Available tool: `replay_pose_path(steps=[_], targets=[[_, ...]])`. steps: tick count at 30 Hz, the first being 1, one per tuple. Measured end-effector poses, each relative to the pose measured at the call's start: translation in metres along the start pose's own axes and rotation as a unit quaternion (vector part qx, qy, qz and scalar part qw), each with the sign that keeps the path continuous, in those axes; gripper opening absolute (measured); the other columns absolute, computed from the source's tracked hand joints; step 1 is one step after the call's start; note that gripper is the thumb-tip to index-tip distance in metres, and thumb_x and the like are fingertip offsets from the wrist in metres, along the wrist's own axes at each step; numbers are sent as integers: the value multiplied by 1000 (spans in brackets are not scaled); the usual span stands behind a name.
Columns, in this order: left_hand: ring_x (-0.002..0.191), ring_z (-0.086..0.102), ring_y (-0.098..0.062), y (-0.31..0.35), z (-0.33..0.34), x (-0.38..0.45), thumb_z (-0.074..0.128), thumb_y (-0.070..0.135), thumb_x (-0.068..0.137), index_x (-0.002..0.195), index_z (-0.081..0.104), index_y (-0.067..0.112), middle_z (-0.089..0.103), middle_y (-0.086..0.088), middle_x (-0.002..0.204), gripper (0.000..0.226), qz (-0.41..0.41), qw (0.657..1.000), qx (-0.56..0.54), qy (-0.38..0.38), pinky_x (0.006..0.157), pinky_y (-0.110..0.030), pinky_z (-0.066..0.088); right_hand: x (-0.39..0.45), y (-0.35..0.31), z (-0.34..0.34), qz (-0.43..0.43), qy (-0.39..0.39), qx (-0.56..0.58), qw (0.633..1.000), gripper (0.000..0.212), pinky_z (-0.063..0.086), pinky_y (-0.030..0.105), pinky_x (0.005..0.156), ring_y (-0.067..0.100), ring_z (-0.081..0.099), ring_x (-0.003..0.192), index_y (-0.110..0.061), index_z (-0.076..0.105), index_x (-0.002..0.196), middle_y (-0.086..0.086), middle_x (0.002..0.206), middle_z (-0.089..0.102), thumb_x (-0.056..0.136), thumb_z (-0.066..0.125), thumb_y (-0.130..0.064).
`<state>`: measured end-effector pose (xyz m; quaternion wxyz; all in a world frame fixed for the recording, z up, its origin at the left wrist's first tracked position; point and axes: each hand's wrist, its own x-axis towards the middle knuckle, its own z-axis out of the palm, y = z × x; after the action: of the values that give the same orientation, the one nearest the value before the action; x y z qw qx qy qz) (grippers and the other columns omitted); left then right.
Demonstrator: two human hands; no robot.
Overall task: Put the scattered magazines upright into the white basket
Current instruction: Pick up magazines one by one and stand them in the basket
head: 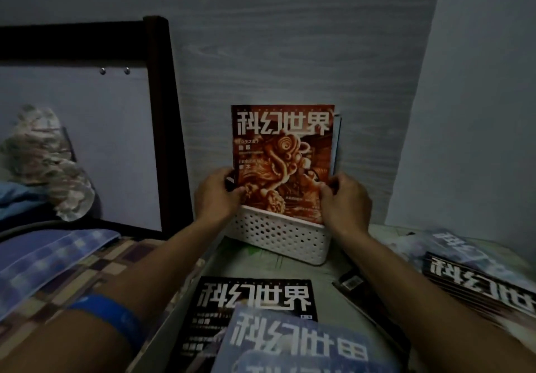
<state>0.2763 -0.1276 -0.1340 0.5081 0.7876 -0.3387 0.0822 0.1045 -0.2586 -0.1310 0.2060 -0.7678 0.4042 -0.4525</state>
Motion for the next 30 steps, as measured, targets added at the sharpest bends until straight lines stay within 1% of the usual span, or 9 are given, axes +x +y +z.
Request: replay_pose_path(steps=[5, 8, 10, 12, 15, 18, 23, 28, 30], targets=[[103, 61, -19, 1, 4, -5, 73, 21, 84, 130, 49, 22, 65, -5, 118, 53, -41, 999, -11, 26, 83, -35, 49, -4, -2, 0, 14, -2, -5, 1000, 25, 52, 37, 71, 22, 62, 89, -20, 47, 108, 4, 108, 65, 89, 61, -13], [119, 55, -21, 8, -3, -21, 72, 24, 86, 132, 46, 21, 55, -6, 135, 53, -47, 995, -85, -38, 97, -45, 50, -16, -4, -13, -2, -78, 55, 995, 17, 55, 44, 84, 20, 62, 97, -19, 53, 108, 4, 111, 64, 92, 59, -19], [123, 51, -22, 14, -12, -44, 71, 27, 87, 132, 47, 20, 49, -5, 139, 52, -14, 996, -60, -58, 99, -45, 48, -30, -8, -30, -1, -78, 109, 991, 11, 54, 42, 87, 20, 62, 100, -17, 60, 104, 3, 110, 65, 93, 58, -19], [113, 56, -20, 17, -28, -77, 67, 25, 88, 127, 50, 21, 52, -3, 129, 43, 65, 994, 17, -82, 87, -34, 51, -53, -8, -53, -30, -43, 116, 992, 7, 52, 31, 79, 17, 62, 96, -20, 63, 97, 1, 104, 67, 93, 57, -18], [92, 62, -1, 13, -62, -137, 62, 29, 92, 124, 49, 38, 61, 14, 108, 35, 191, 941, 56, -273, 69, -10, 45, -95, 4, -97, -90, -125, 99, 983, 5, 50, 25, 73, 5, 62, 90, -23, 63, 96, -9, 96, 66, 92, 61, -22], [103, 54, 0, 3, -91, -195, 54, 37, 97, 133, 51, 30, 62, 9, 118, 37, 258, 885, 99, -376, 85, -20, 46, -140, 19, -141, -111, -247, 32, 962, 13, 49, 24, 76, 8, 61, 92, -21, 64, 101, -3, 103, 64, 89, 67, -20], [107, 56, -17, 13, -113, -237, 58, 36, 93, 132, 52, 25, 62, 0, 123, 41, 219, 918, 139, -301, 85, -33, 47, -193, 20, -202, -199, -310, -62, 927, 7, 50, 32, 63, 2, 59, 72, -29, 59, 87, -11, 83, 65, 88, 66, -27], [104, 62, -14, 33, -124, -263, 69, 33, 85, 126, 54, 32, 63, 3, 126, 43, 105, 946, 132, -278, 86, -34, 53, -235, 23, -227, -229, -359, -208, 881, 21, 43, 29, 60, 9, 58, 74, -29, 56, 87, -10, 81, 62, 86, 56, -50], [102, 62, -6, 42, -129, -273, 74, 30, 83, 123, 52, 42, 58, 13, 126, 48, 29, 956, 52, -287, 82, -31, 57, -250, 26, -232, -203, -355, -270, 872, 30, 44, 30, 60, 15, 60, 76, -30, 51, 93, -5, 83, 63, 87, 48, -59]])
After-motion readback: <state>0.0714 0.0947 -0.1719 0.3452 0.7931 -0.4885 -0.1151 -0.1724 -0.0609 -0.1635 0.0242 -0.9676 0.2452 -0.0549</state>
